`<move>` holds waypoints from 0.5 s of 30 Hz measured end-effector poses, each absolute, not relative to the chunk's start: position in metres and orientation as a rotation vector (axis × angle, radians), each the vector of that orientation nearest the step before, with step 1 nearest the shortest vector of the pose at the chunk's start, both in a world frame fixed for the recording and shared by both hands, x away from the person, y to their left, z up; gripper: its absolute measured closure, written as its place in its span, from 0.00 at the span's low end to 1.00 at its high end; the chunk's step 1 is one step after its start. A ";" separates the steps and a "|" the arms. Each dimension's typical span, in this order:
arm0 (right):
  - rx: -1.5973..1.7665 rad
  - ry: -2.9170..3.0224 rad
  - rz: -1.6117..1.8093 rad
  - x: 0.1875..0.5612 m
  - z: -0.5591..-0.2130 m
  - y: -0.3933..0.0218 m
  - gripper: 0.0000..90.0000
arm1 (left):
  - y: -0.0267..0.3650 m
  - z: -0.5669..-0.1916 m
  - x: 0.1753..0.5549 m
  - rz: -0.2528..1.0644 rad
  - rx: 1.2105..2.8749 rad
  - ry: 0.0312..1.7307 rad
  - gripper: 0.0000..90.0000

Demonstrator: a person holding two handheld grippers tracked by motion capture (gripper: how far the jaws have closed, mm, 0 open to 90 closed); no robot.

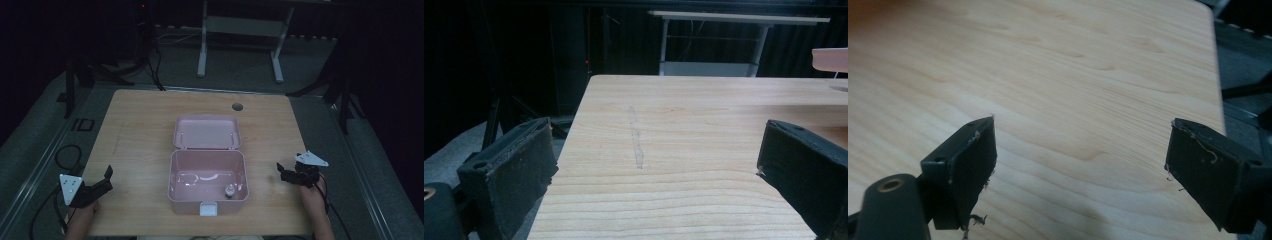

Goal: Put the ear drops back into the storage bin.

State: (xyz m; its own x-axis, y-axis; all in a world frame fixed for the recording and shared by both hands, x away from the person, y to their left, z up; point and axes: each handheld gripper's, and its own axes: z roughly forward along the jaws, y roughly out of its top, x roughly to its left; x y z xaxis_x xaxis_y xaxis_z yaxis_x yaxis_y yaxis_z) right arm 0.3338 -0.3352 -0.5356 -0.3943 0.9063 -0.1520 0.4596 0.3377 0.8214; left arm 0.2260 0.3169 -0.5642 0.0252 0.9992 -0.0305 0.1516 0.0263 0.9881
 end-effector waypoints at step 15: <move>1.273 1.794 1.106 0.318 -0.548 -0.357 0.14 | 0.317 -0.564 0.226 1.090 1.311 1.314 0.03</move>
